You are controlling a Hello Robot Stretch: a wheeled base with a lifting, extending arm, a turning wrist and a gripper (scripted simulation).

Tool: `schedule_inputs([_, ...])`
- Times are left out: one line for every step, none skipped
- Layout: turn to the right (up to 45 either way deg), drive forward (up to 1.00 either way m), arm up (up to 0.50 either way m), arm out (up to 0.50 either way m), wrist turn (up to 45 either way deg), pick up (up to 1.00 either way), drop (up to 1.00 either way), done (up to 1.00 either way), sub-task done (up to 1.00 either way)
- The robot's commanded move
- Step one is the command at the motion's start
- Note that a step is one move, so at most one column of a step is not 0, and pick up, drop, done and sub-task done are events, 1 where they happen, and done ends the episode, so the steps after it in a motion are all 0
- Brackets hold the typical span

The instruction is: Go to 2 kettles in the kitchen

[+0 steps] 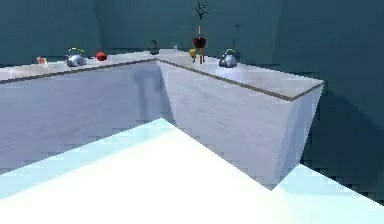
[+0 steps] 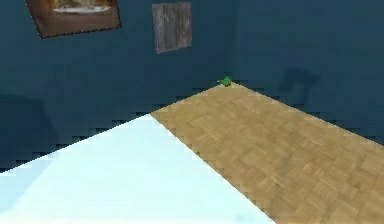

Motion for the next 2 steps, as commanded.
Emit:
schedule_inputs([0.0,1.0,0.0,0.0,0.0,0.0,0.0,0.0,0.0])
schedule_inputs([0.0,0.15,0.0,0.0,0.0,0.0,0.0,0.0,0.0])
